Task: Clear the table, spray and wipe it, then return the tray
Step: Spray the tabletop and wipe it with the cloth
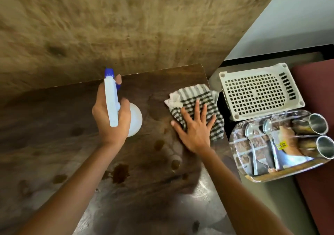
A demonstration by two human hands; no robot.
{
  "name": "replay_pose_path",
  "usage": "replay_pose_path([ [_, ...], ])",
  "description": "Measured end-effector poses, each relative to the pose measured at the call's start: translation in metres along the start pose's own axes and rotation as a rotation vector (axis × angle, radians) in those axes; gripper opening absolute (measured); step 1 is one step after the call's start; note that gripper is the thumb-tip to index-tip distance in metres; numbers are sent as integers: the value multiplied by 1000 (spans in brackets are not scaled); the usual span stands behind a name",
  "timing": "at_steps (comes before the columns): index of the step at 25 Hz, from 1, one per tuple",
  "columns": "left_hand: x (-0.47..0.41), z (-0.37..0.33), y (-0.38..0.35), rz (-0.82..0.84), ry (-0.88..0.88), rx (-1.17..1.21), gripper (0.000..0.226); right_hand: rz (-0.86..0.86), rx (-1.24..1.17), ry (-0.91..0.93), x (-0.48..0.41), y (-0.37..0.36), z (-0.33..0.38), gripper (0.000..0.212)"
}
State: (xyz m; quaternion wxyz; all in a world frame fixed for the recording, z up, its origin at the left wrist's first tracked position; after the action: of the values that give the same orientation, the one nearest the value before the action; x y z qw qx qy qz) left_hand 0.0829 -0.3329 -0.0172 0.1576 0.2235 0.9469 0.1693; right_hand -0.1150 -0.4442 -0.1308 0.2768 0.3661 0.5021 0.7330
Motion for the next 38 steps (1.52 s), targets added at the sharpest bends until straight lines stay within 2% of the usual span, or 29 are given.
replay_pose_path([
  [3, 2, 2, -6, -78, -109, -39, 41, -19, 4, -63, -72, 12, 15, 55],
  [5, 3, 6, -8, -105, -137, -40, 45, -24, 30, 8, -86, 7, 42, 52],
  [8, 3, 14, -5, -116, -115, -44, 37, 0, 85, 301, -28, -16, 74, 51],
  [10, 4, 14, -4, -122, -98, -60, 33, 1, 90, 376, 25, -22, 60, 50],
  [12, 3, 12, -4, -146, -106, -63, 29, -39, 87, 310, 23, -8, 30, 54],
  [15, 3, 10, -7, -171, -147, -54, 29, -144, 90, 116, -62, 23, 2, 62],
  [17, 5, 13, -8, -196, -169, -71, 32, -113, 77, 0, -126, 33, 7, 65],
  [19, 8, 15, -7, -207, -197, -91, 37, -55, 124, -23, -157, 28, 27, 64],
  [21, 7, 15, -6, -191, -207, -87, 34, -39, 158, 125, -144, 18, 56, 61],
  [23, 5, 14, -5, -159, -194, -80, 29, -42, 151, 349, -99, 6, 75, 62],
  [25, 4, 12, -3, -146, -168, -87, 26, -18, 141, 465, -42, -7, 66, 63],
  [26, 4, 12, -2, -151, -162, -89, 25, -27, 144, 439, -21, -10, 48, 64],
  [28, 3, 12, -3, -163, -167, -85, 24, -64, 151, 270, -12, -3, 5, 65],
  [30, 3, 13, -5, -172, -167, -79, 25, -90, 116, 80, -41, 12, -20, 65],
  [33, 4, 15, -6, -167, -149, -74, 27, -108, 36, -90, -96, 23, -17, 59],
  [35, 6, 17, -5, -157, -140, -79, 27, -113, 24, -88, -96, 16, -5, 57],
  [38, 8, 16, -5, -140, -120, -79, 26, -117, 43, 125, -27, -1, 7, 61],
])
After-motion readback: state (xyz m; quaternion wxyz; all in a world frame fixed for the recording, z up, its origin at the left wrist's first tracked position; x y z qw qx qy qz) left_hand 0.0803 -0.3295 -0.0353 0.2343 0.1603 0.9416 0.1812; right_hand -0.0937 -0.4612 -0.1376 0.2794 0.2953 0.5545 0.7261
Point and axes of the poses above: each hand's wrist, its own x-axis away from the middle knuckle, its own y-axis out of the back of the hand, z = x × y, the point moved 4 cm from there along -x, towards the middle knuckle, and after that the axes turned 5 degrees about y, right-handed, at the moved point
